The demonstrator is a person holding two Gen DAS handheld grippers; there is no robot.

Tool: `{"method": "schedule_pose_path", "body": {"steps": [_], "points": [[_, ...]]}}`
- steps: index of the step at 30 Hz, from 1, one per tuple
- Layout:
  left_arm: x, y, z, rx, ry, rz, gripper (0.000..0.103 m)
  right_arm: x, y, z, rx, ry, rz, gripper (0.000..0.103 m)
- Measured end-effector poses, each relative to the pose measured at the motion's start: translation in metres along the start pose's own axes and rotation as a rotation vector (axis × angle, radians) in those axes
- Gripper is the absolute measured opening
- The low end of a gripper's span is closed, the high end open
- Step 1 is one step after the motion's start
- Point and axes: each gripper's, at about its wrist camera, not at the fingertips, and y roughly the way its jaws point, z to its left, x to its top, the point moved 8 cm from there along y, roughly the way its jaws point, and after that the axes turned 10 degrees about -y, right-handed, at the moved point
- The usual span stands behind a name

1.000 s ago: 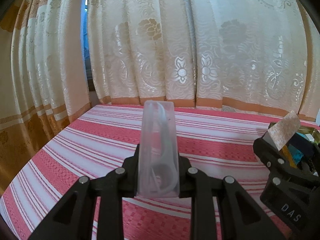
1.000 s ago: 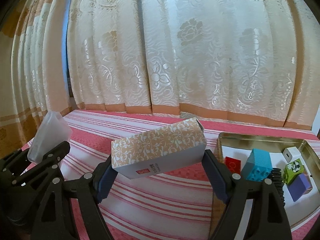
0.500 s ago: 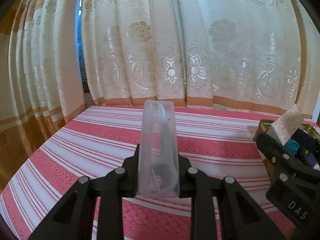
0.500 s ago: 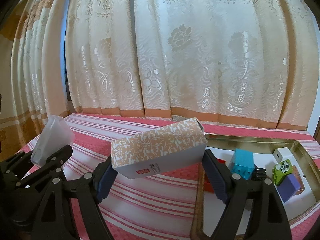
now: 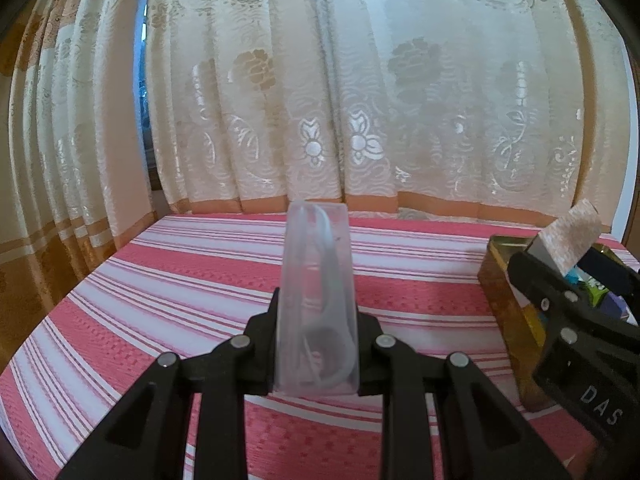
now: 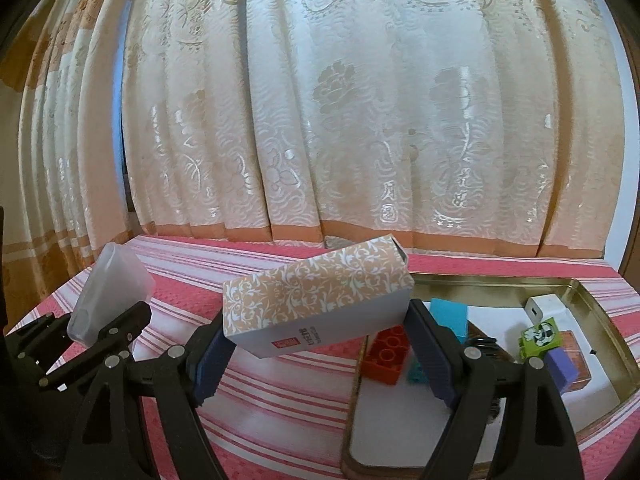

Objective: Organize rigid objects
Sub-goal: 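Carry the clear box and patterned box toward the gold tray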

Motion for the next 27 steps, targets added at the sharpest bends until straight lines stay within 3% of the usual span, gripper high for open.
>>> {"method": "schedule_pose_path", "body": {"steps": [27], "points": [[0.001, -0.026, -0.076, -0.096, 0.045, -0.029, 0.024, -0.006, -0.033, -0.075, -0.056, 0.065, -0.052, 0.083]]}}
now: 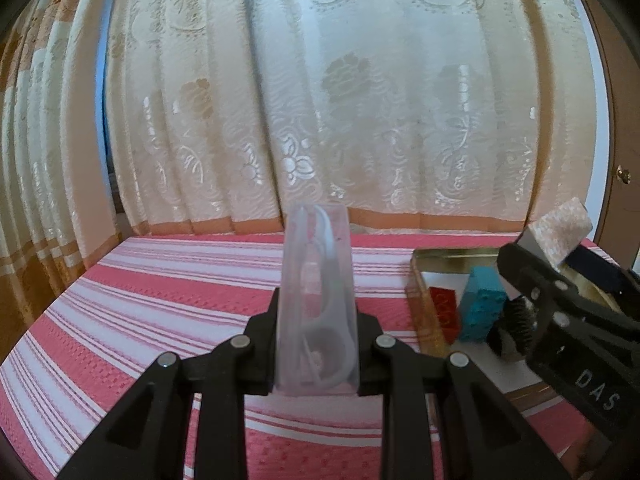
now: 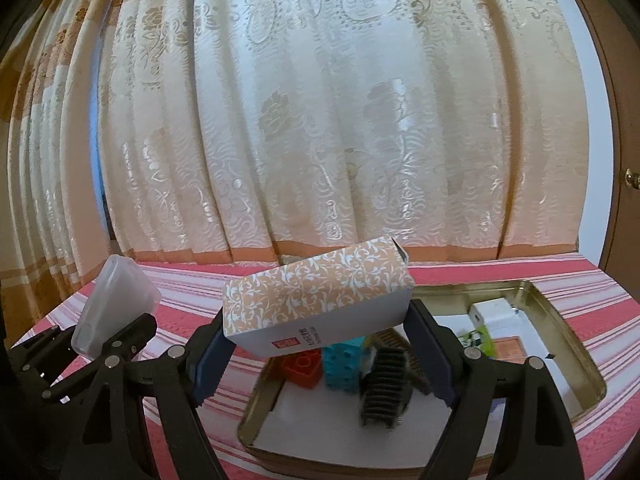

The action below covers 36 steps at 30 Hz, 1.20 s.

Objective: Organize rigid objects
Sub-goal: 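Carry the clear box and patterned box toward the gold tray, then lower the clear box and patterned box over the tray with both grippers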

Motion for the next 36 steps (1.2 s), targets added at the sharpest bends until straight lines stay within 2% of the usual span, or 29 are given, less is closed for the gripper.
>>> {"method": "schedule_pose_path", "body": {"steps": [36], "points": [[-0.014, 0.004, -0.136, -0.163, 0.101, 0.026, 0.024, -0.01, -0.013, -0.136, -0.167, 0.076, 0.0, 0.083]]}}
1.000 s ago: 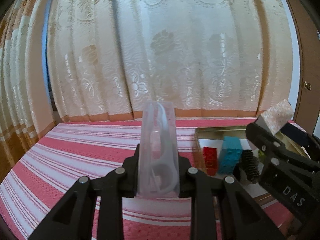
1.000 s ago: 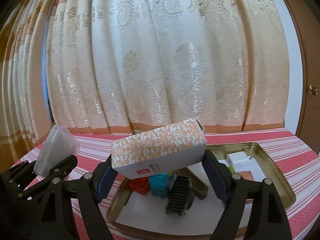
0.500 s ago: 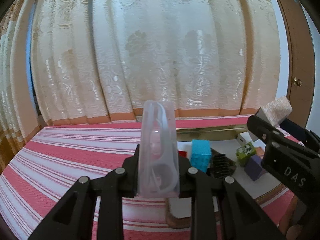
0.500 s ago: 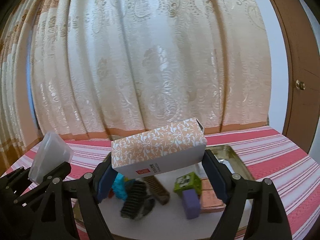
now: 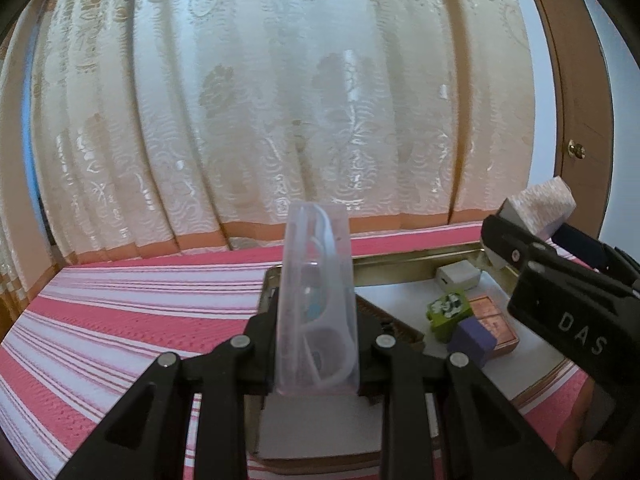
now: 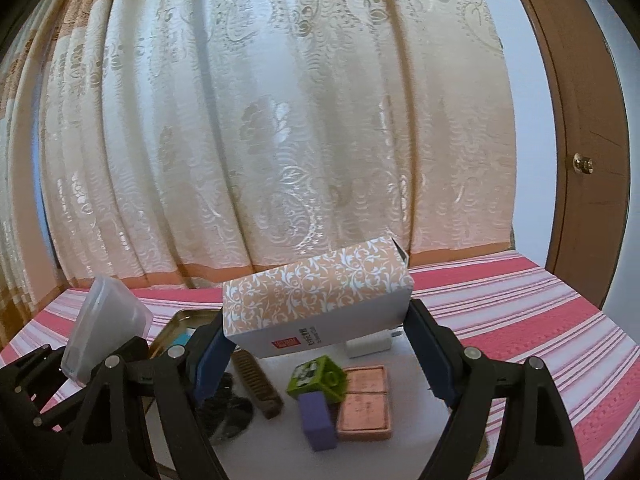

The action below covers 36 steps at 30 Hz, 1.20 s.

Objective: Organize rigid objects
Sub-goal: 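Lower the clear box and patterned box over the tray with both grippers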

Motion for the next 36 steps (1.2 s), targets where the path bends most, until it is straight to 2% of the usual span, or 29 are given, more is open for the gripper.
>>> {"method": "schedule_pose_path", "body": {"steps": [19, 27, 36], "points": [[-0.001, 0.019, -0.04, -0.055, 0.0, 0.027, 0.024, -0.002, 0.016, -0.054, -0.089, 0.005, 0.035, 0.083], [-0.003, 0.028, -0.046, -0.064, 0.001, 0.039, 0.024, -0.007, 0.025, -0.057, -0.098, -0.018, 0.063, 0.083], [-0.007, 0.037, -0.039, -0.028, -0.012, 0.061, 0.024, -0.015, 0.04, -0.048, -0.084, -0.054, 0.123, 0.083]]}}
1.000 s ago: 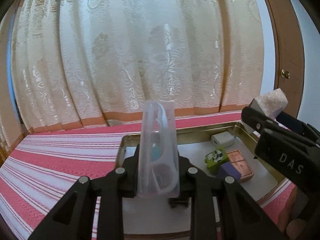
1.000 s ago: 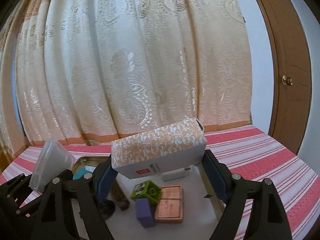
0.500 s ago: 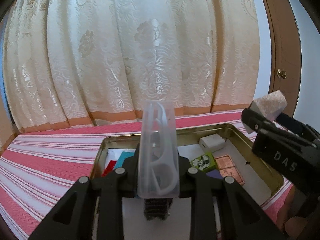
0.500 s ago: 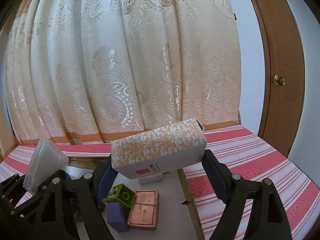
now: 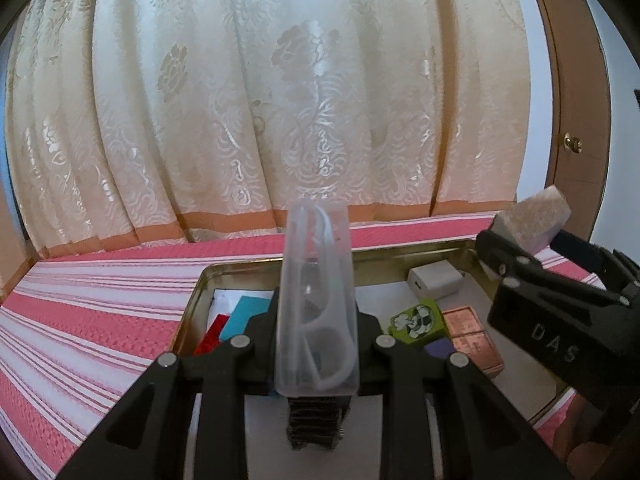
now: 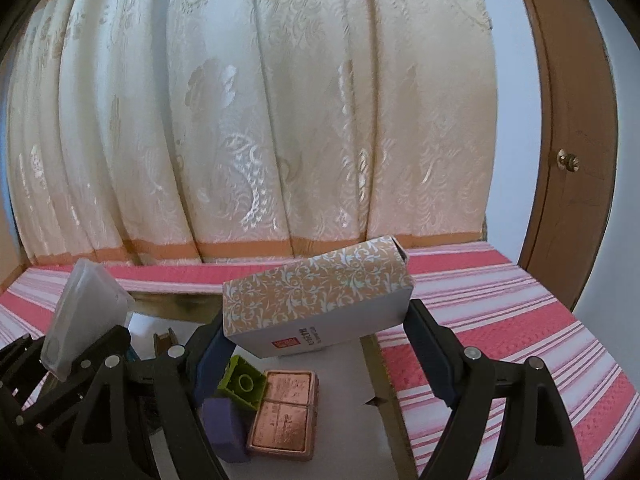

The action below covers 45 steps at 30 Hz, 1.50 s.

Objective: Organize rigid objects
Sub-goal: 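Lower the clear box and patterned box over the tray with both grippers, then open the left gripper to drop the clear box while the right gripper releases the patterned box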

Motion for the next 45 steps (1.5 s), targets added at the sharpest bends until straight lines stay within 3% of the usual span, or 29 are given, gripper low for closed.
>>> {"method": "schedule_pose_path", "body": {"steps": [6, 25, 29, 32, 35, 36, 40, 45], "points": [[-0.005, 0.007, 0.001, 0.016, 0.008, 0.023, 0.024, -0.01, 0.021, 0.015, 0.03, -0.045, 0.085, 0.083], [-0.006, 0.013, 0.007, 0.086, -0.014, 0.048, 0.026, -0.011, 0.026, 0.024, 0.074, -0.046, 0.133, 0.084], [-0.006, 0.012, 0.017, 0.091, -0.064, 0.054, 0.044, -0.012, 0.027, 0.024, 0.082, -0.043, 0.141, 0.084], [-0.003, 0.006, 0.031, 0.102, -0.13, 0.026, 0.067, -0.011, 0.027, 0.021, 0.145, 0.007, 0.136, 0.085], [0.002, -0.002, 0.042, 0.142, -0.151, -0.008, 0.098, -0.015, 0.031, 0.019, 0.26, 0.097, 0.155, 0.085], [0.004, -0.006, 0.044, 0.136, -0.15, -0.027, 0.103, -0.016, 0.032, 0.017, 0.3, 0.137, 0.159, 0.089], [0.007, -0.022, 0.04, 0.093, -0.117, -0.094, 0.103, -0.015, 0.025, 0.015, 0.409, 0.243, 0.119, 0.094], [0.004, -0.034, 0.03, 0.081, -0.031, -0.138, 0.103, -0.005, -0.001, -0.003, 0.288, 0.259, -0.024, 0.094]]}}
